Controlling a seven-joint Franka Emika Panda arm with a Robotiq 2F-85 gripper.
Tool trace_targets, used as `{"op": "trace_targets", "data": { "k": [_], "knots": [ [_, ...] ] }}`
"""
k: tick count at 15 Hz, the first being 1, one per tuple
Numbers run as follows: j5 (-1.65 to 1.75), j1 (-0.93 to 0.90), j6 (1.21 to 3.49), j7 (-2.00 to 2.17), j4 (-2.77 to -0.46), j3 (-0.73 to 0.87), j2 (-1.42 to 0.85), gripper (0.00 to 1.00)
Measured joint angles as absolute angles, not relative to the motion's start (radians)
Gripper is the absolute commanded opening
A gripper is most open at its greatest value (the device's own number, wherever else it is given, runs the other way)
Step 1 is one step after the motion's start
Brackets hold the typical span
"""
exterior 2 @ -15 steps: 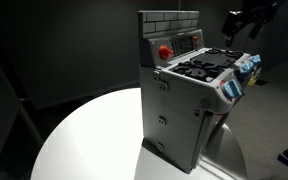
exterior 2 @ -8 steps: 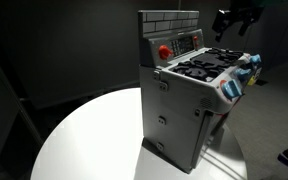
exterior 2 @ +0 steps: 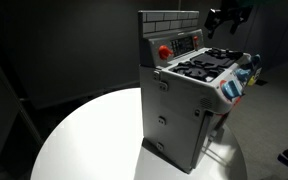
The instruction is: Press the top button on the right side of the stove
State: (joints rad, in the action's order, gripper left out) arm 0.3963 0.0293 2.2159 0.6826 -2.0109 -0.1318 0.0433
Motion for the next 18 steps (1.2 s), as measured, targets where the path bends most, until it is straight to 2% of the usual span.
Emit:
{"op": "trace_targets", "data": {
  "k": [10, 18],
  "knots": [
    [0.396, -0.031, 2.216, 0.682, -1.863, -0.085, -0.100, 1.00],
    [0.391, -0.058, 2.213, 0.660, -1.831, -0.060, -0.133, 1.00]
  ]
}}
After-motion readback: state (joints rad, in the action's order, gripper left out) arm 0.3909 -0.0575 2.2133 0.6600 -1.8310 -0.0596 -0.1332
